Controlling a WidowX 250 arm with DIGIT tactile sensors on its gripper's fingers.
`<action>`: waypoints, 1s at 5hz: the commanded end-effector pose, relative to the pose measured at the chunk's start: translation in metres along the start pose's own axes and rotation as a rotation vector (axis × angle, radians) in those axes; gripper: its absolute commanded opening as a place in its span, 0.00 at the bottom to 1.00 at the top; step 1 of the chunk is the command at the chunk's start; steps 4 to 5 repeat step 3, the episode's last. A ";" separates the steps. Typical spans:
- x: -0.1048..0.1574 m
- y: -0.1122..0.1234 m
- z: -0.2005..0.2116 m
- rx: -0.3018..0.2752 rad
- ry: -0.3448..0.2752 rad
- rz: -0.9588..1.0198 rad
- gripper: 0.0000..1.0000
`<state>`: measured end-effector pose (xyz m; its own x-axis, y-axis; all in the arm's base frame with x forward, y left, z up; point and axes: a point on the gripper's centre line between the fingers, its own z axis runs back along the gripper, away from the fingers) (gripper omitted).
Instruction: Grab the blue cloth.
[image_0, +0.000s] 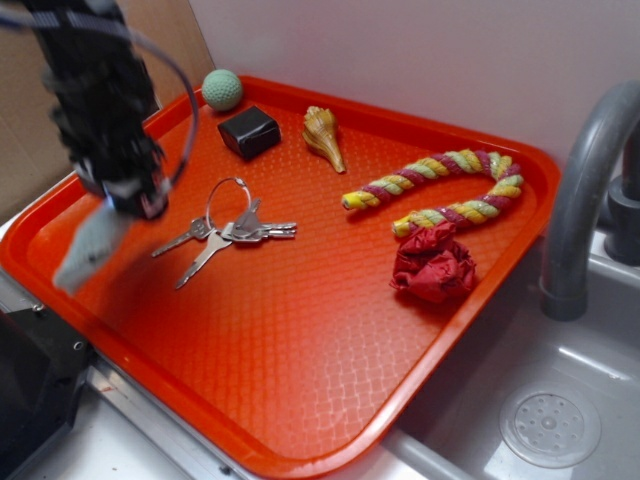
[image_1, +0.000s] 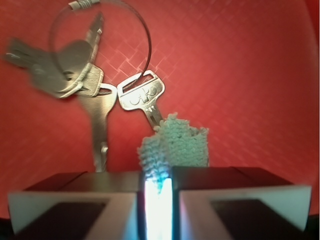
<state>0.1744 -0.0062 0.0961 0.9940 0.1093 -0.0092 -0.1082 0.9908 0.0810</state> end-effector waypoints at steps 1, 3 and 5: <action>0.023 0.024 0.106 -0.155 -0.067 0.010 0.00; 0.023 0.021 0.144 -0.083 -0.115 0.001 0.00; 0.023 0.021 0.144 -0.083 -0.115 0.001 0.00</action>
